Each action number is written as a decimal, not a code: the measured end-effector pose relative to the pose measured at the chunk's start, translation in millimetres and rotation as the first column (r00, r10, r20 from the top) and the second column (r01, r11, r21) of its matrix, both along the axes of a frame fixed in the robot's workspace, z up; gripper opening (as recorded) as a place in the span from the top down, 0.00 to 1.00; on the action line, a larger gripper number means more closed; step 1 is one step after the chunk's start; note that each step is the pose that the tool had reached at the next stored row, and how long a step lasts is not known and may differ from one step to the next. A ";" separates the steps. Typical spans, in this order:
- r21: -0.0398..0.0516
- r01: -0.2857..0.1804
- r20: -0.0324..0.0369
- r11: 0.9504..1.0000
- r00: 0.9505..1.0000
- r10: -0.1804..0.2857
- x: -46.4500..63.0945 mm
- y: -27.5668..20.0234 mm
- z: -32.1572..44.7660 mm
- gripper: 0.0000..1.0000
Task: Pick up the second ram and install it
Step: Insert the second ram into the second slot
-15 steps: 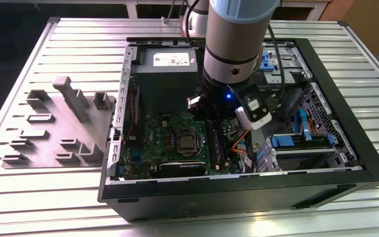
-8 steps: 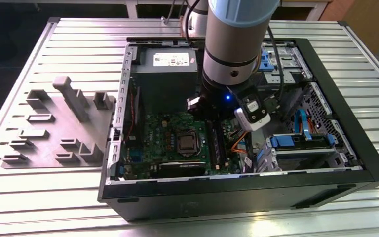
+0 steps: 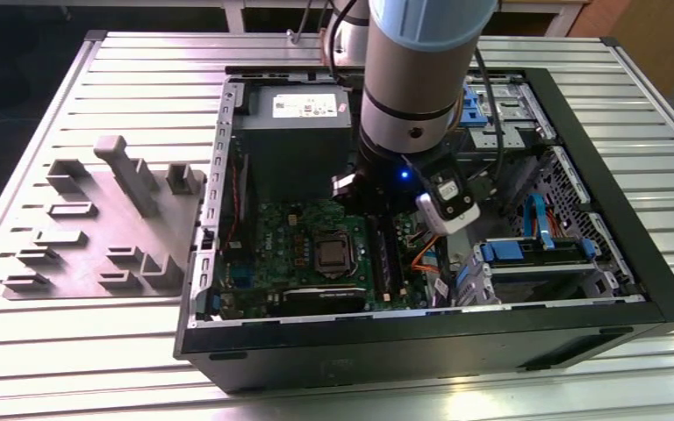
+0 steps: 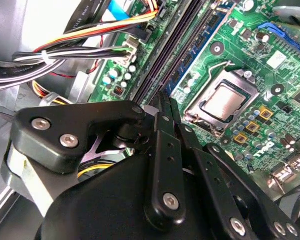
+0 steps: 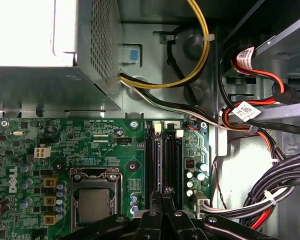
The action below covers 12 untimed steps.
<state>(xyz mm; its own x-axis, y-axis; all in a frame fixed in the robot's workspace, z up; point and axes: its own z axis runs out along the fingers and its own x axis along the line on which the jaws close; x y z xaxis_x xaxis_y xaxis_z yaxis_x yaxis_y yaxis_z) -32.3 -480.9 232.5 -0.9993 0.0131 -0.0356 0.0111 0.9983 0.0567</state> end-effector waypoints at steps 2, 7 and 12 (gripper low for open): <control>0.000 0.000 0.000 1.000 1.000 0.000 -0.1 0.1 -0.8 0.89; 0.000 0.000 0.000 1.000 1.000 0.000 -0.6 0.0 -2.0 0.89; 0.000 0.000 0.000 1.000 1.000 0.000 -0.6 0.0 -3.7 0.89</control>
